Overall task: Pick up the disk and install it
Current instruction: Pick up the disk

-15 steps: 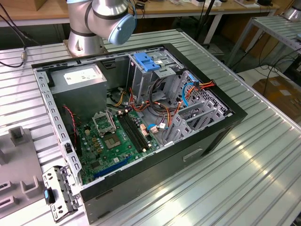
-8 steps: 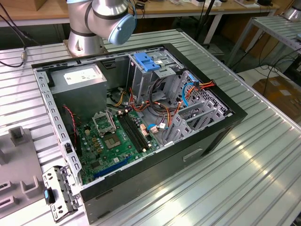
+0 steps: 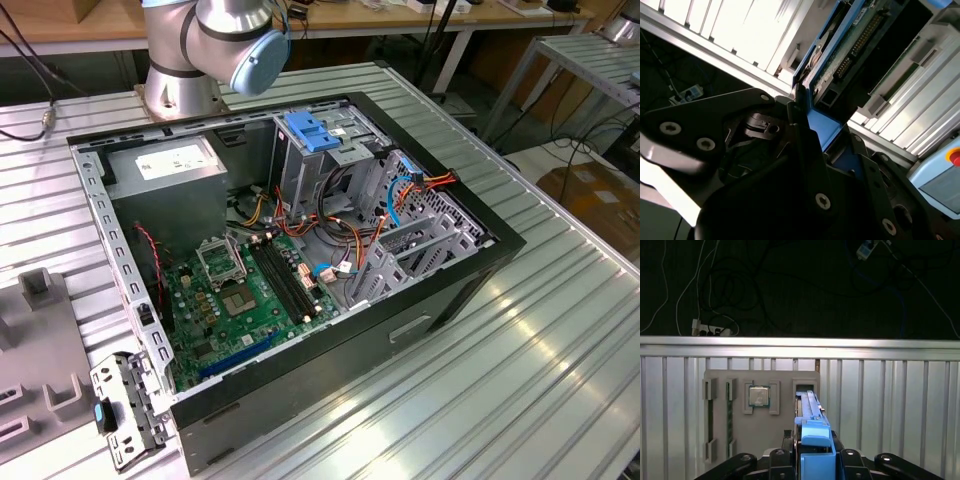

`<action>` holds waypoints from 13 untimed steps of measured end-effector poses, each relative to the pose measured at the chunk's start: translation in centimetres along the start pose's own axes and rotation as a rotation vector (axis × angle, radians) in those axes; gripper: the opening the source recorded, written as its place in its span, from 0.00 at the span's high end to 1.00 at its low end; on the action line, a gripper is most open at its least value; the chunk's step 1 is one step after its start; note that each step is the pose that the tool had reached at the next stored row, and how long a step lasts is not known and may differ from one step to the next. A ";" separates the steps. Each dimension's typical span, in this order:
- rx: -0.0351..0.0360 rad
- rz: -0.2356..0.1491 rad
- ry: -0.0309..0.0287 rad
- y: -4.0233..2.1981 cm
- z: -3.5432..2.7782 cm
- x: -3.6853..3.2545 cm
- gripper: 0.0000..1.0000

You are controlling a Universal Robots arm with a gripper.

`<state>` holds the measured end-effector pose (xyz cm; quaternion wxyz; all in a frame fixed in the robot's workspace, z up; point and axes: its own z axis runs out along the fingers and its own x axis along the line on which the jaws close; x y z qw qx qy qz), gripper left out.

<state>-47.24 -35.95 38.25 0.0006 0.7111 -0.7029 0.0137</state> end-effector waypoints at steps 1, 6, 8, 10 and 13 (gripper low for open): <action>0.0000 0.000 0.0000 0.00 -0.14 0.00 0.63; 0.0000 0.000 0.0000 -0.02 -1.03 0.02 0.63; 0.0000 0.000 0.0000 -0.02 -1.36 0.03 0.63; 0.0000 0.000 0.0000 -0.03 -1.71 0.03 0.63; 0.0000 0.000 0.0000 -0.05 -2.35 0.05 0.63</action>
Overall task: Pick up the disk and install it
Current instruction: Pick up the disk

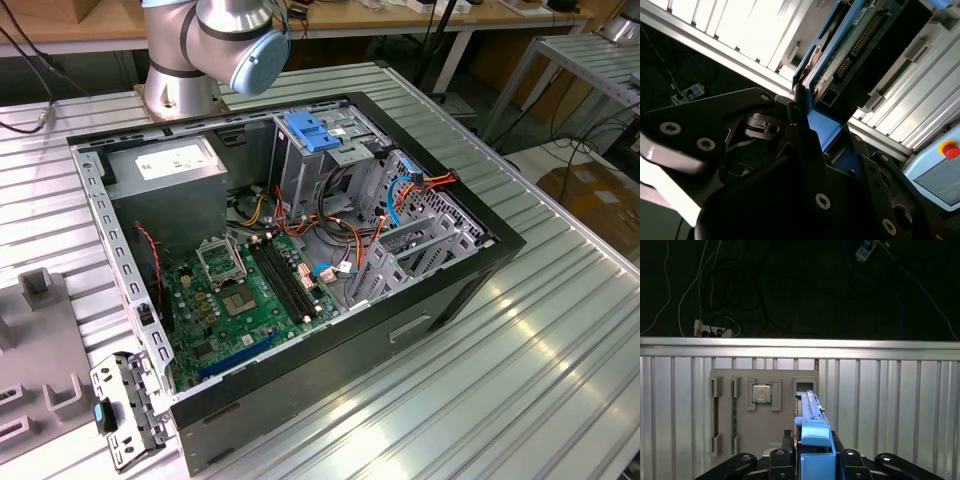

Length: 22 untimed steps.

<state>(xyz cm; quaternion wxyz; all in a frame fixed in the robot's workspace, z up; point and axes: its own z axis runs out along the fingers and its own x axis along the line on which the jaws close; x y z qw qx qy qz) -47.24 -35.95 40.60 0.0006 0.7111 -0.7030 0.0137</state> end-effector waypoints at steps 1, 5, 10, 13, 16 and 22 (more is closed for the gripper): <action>0.0000 0.000 0.0000 -0.01 -0.25 0.00 0.63; 0.0001 0.000 0.0000 -0.03 -1.18 0.03 0.63; 0.0000 0.000 0.0000 -0.05 -2.42 0.05 0.63; 0.0000 0.000 -0.0001 -0.07 -3.38 0.07 0.63; 0.0000 0.000 0.0000 -0.09 -4.42 0.09 0.63; 0.0000 0.000 0.0000 -0.11 -5.93 0.12 0.63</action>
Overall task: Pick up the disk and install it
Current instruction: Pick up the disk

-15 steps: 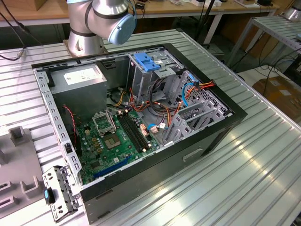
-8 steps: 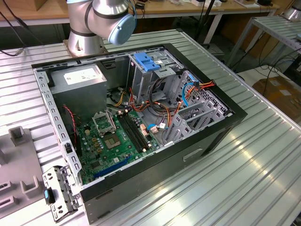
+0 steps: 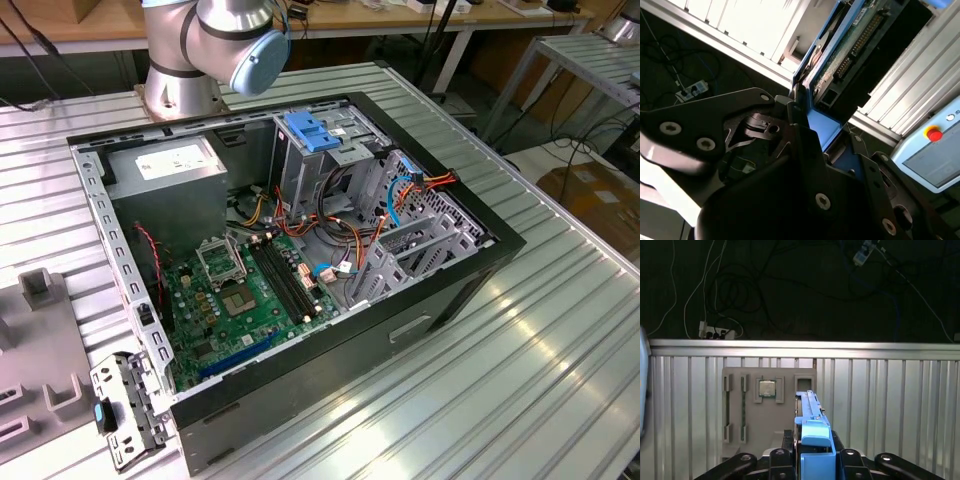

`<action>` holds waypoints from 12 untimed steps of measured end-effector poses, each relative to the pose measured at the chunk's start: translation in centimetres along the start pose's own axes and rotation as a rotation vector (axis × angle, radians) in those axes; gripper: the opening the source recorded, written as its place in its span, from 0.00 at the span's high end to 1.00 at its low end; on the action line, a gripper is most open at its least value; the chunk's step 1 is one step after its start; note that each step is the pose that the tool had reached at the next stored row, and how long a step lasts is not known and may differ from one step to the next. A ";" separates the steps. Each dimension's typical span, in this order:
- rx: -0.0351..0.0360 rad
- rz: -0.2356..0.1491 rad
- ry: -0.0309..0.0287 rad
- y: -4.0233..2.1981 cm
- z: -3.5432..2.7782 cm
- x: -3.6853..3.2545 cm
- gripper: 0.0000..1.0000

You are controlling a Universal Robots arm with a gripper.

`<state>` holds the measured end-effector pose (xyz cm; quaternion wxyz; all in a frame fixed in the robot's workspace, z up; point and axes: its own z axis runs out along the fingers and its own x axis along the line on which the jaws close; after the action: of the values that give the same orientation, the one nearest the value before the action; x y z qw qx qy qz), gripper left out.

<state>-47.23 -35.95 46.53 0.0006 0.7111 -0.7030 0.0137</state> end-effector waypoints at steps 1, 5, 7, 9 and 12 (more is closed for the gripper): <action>0.0001 0.000 0.0000 -0.01 -0.22 0.01 0.63; 0.0000 0.000 0.0000 -0.02 -1.28 0.03 0.63; 0.0000 0.000 0.0000 -0.04 -1.77 0.04 0.63; -0.0002 0.000 0.0001 -0.05 -2.35 0.05 0.63; 0.0000 0.000 0.0001 -0.06 -2.80 0.06 0.63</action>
<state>-47.23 -35.95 49.33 0.0006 0.7111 -0.7029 0.0138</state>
